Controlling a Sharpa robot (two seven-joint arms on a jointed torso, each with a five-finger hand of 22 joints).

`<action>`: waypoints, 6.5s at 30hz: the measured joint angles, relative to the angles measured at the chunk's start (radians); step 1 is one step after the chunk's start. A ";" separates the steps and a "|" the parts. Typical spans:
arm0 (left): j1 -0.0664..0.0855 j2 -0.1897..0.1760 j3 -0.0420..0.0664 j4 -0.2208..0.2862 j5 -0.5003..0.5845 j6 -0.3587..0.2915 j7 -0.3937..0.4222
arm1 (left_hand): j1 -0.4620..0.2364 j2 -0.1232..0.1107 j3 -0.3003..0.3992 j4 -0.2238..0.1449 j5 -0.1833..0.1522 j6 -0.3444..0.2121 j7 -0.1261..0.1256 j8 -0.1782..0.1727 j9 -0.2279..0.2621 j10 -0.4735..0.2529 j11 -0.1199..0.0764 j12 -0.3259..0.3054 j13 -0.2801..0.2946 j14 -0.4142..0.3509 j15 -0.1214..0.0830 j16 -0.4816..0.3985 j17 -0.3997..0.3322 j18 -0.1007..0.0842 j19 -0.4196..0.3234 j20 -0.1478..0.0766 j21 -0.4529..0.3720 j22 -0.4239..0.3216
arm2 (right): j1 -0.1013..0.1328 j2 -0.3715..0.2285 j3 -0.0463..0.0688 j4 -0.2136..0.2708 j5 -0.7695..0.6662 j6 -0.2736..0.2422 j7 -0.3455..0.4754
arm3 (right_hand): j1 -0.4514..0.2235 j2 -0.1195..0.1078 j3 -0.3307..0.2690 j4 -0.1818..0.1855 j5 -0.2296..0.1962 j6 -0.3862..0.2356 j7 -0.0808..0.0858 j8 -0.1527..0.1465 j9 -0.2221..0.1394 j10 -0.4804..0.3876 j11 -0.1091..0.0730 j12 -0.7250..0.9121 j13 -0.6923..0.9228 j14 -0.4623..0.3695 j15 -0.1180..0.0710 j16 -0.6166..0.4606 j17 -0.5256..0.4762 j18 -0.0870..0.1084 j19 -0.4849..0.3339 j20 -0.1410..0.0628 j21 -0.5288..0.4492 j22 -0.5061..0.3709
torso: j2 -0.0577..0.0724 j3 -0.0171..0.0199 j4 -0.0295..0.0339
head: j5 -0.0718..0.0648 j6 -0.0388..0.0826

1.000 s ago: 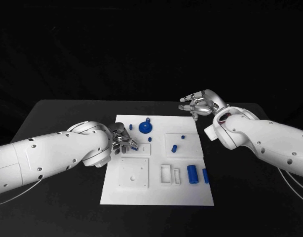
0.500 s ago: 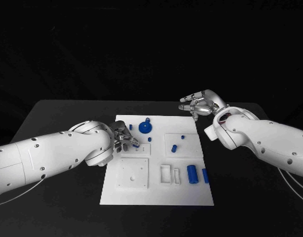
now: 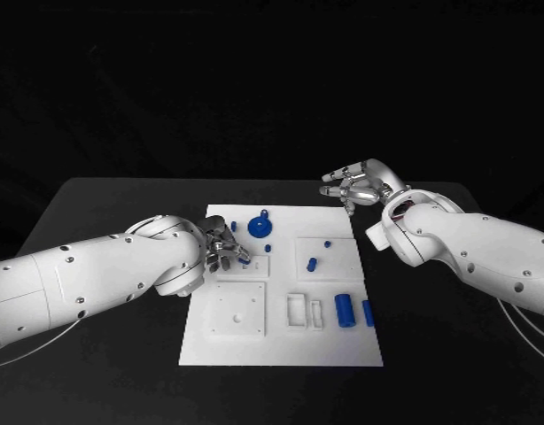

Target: Assemble the parts on the task board

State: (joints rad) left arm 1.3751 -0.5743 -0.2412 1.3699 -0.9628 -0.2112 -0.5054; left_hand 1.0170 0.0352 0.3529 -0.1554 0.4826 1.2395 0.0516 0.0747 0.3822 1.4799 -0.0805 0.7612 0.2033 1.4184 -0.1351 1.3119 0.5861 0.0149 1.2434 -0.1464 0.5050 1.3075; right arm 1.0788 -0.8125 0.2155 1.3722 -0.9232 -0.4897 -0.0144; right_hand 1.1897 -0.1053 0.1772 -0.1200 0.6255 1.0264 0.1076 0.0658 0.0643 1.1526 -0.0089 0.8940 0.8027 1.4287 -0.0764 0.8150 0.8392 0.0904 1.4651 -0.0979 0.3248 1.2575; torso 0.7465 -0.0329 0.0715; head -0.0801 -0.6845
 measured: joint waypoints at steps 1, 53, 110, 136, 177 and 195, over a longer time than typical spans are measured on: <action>0.000 0.000 0.000 -0.001 -0.001 0.003 0.000 | 0.000 0.000 0.000 0.000 0.000 0.000 0.000 0.000 0.000 0.000 0.000 0.000 0.000 0.000 0.000 0.000 0.000 0.000 0.000 0.000 0.000 0.000 | 0.000 0.000 0.000 0.000 0.000 0.000 0.000 | 0.000 0.000 0.000 0.000 0.000 0.000 0.000 0.000 0.000 0.000 0.000 0.000 0.000 0.000 0.000 0.000 0.000 0.000 0.000 0.000 0.000 0.000 | 0.000 0.0000 0.0000 | 0.000 -0.001; -0.002 -0.001 0.005 -0.011 -0.035 0.097 -0.005 | 0.014 -0.013 -0.043 0.039 -0.085 0.000 0.000 0.068 0.001 0.000 0.000 0.000 -0.003 -0.002 0.002 0.000 -0.010 0.000 -0.004 0.004 -0.005 0.000 | -0.009 0.004 0.000 -0.005 0.001 0.003 -0.003 | 0.000 0.000 0.006 0.000 0.006 0.000 0.000 0.000 0.000 -0.002 -0.002 0.000 0.000 0.000 0.000 0.000 0.001 0.000 0.000 0.000 0.000 -0.002 | -0.001 -0.0006 0.0000 | 0.001 -0.009; -0.003 0.032 0.005 -0.058 0.000 0.144 -0.002 | 0.042 -0.011 -0.079 0.122 -0.200 0.209 -0.109 0.014 0.286 -0.014 -0.013 -0.051 -0.084 -0.025 -0.007 -0.069 -0.114 0.000 0.000 0.000 -0.054 0.000 | -0.015 0.010 0.000 -0.013 0.004 0.007 -0.004 | -0.017 -0.009 0.024 0.007 0.041 0.005 -0.002 0.000 0.000 0.000 0.000 0.000 0.000 0.000 0.000 -0.004 0.001 -0.005 0.000 0.000 0.000 -0.004 | -0.001 -0.0010 0.0007 | -0.012 -0.008; -0.004 0.012 0.002 -0.060 0.021 0.127 -0.014 | 0.083 -0.196 -0.231 0.438 -0.387 0.220 -0.109 0.009 0.272 -0.014 -0.013 -0.051 -0.093 -0.025 -0.007 -0.069 -0.116 0.000 0.007 0.000 -0.075 0.000 | -0.023 0.012 0.000 -0.019 0.008 0.008 -0.004 | -0.021 -0.005 0.023 0.007 0.041 0.005 -0.002 0.000 0.000 -0.002 -0.002 0.000 0.000 0.000 0.000 -0.004 0.002 -0.006 0.000 0.000 0.000 -0.007 | -0.002 -0.0015 0.0017 | -0.012 -0.005; 0.013 -0.016 0.006 -0.012 0.079 0.151 -0.010 | 0.099 -0.159 -0.252 0.346 -0.304 -0.032 -0.018 -0.010 -0.175 -0.013 0.027 -0.263 -0.098 -0.094 0.028 -0.124 -0.211 0.000 0.007 0.021 -0.221 0.000 | -0.027 0.009 0.000 -0.025 0.016 0.009 -0.004 | -0.021 -0.005 0.023 0.007 0.041 0.004 -0.002 0.000 0.000 0.000 0.000 0.000 0.000 0.000 0.000 -0.004 0.002 -0.006 0.000 0.000 0.000 -0.008 | 0.000 -0.0002 -0.0007 | -0.008 0.005; 0.016 0.015 0.005 -0.040 0.053 0.197 -0.033 | 0.087 -0.087 -0.275 0.323 -0.300 -0.028 -0.021 -0.002 -0.169 -0.013 0.027 -0.263 -0.094 -0.095 0.027 -0.116 -0.220 0.000 0.007 0.021 -0.205 0.000 | -0.027 0.007 0.000 -0.022 0.017 0.009 -0.004 | -0.021 -0.005 0.023 0.007 0.041 0.004 -0.002 0.000 0.000 0.000 0.000 0.000 0.000 0.001 -0.001 -0.004 0.002 -0.006 0.000 0.000 0.000 -0.008 | 0.000 -0.0002 -0.0005 | -0.016 0.002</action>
State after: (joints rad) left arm 1.3910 -0.5598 -0.2357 1.3300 -0.9099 -0.0143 -0.5385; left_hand 1.1036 -0.0513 0.0779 0.1681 0.1826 1.2115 0.0301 0.0728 0.2130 1.4667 -0.0532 0.4986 0.1092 1.3235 -0.1085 1.1959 0.3656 0.0149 1.2507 -0.1251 0.2997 1.3073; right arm 1.0519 -0.8057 0.2155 1.3505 -0.9059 -0.4811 -0.0188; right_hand 1.1689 -0.1108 0.2006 -0.1130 0.6661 1.0309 0.1056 0.0658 0.0643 1.1529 -0.0086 0.8940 0.8032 1.4296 -0.0772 0.8111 0.8411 0.0845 1.4650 -0.0980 0.3249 1.2495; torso 0.7465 -0.0331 0.0710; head -0.0960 -0.6829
